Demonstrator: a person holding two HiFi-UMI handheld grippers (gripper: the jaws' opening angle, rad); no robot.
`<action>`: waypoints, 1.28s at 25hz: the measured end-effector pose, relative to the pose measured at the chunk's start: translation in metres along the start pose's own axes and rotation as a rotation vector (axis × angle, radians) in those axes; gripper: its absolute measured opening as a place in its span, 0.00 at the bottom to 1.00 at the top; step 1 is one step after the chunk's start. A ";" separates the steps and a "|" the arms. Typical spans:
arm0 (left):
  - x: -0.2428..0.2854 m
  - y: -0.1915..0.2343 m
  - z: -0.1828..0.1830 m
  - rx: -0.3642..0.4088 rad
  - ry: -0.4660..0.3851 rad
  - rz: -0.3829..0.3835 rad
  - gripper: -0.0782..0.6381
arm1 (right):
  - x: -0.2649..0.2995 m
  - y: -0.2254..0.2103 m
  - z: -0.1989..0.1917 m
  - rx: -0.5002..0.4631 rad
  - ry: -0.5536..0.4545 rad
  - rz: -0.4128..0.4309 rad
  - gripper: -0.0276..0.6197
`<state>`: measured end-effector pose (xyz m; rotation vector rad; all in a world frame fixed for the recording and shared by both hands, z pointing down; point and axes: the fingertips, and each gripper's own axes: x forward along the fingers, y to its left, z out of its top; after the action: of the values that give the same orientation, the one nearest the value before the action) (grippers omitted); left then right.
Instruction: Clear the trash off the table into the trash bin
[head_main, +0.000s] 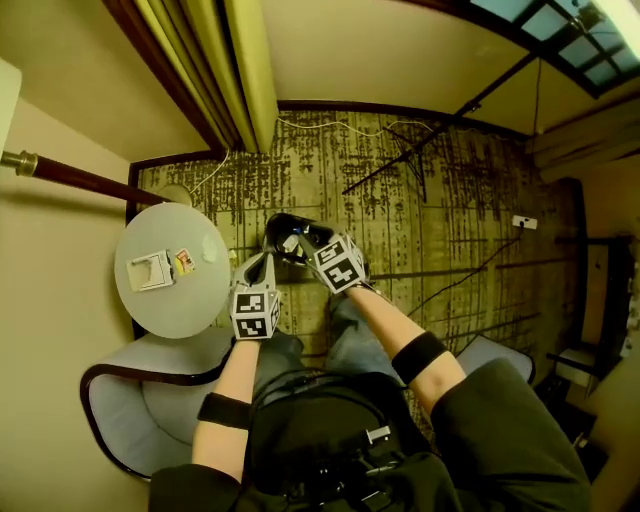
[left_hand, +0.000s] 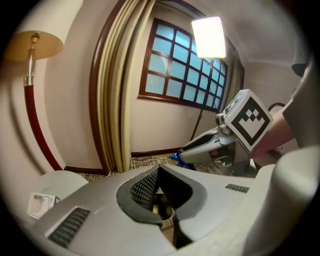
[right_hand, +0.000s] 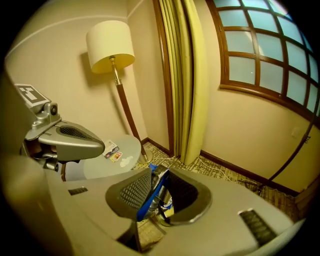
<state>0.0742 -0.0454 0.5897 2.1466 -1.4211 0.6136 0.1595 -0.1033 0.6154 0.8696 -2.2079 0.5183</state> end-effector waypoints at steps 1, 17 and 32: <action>0.007 -0.005 -0.003 0.008 0.011 -0.012 0.11 | 0.002 -0.005 -0.008 0.010 0.006 -0.005 0.23; 0.179 0.007 -0.138 0.002 0.132 -0.068 0.11 | 0.174 -0.057 -0.177 0.101 0.124 0.005 0.23; 0.324 0.051 -0.282 -0.032 0.204 -0.059 0.11 | 0.352 -0.080 -0.314 0.116 0.218 0.017 0.23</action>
<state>0.1145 -0.1179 1.0144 2.0287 -1.2462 0.7591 0.1739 -0.1305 1.0928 0.8129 -2.0042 0.7201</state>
